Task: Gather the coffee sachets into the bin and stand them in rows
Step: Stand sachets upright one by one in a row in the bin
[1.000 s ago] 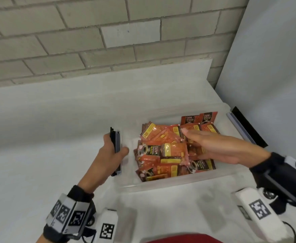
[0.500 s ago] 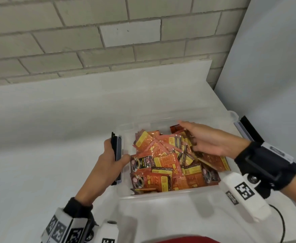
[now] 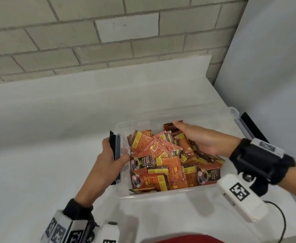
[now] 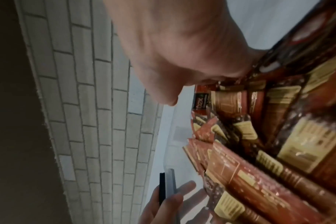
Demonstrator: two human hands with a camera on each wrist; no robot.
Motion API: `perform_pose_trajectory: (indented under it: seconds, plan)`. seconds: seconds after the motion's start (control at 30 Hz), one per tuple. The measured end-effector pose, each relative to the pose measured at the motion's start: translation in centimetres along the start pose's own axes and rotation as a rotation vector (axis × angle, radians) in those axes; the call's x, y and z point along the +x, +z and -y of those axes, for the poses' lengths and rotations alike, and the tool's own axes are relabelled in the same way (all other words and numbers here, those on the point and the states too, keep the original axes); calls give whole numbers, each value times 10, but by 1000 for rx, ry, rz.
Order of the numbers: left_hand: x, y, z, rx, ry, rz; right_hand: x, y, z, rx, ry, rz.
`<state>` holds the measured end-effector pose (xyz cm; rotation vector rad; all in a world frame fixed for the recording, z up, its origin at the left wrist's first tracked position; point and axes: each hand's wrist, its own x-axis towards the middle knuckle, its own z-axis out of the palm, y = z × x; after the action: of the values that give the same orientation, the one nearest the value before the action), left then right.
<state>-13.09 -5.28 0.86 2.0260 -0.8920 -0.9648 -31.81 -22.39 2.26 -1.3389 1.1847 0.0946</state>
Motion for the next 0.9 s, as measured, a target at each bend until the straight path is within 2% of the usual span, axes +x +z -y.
perform_pose_trajectory:
  seconds: [0.1,0.17,0.27,0.37,0.47,0.57,0.63,0.73,0.8,0.9]
  plan:
    - [0,0,-1,-6,-5,-3,-9,10,12,-61,-64,104]
    - [0,1,-1,-15,-10,-3,-17,0,11,-76,-43,107]
    - [0,1,0,-28,-11,-1,-26,-27,5,-70,-7,-59]
    - [1,1,1,-43,-19,-13,-29,-41,-12,-77,155,-145]
    - [2,1,2,-61,-25,-30,-31,-26,-25,-56,243,-45]
    - [1,3,1,-60,-15,-35,-30,-12,-32,-26,192,21]
    - [1,3,1,-74,-13,-31,-31,-8,-34,-16,185,16]
    - [2,3,3,-109,-15,-29,-29,-12,-31,0,208,-86]
    - [3,3,4,-111,-6,-29,-25,-19,-28,26,244,-85]
    - [3,3,6,-117,5,-23,-20,-5,-16,121,271,79]
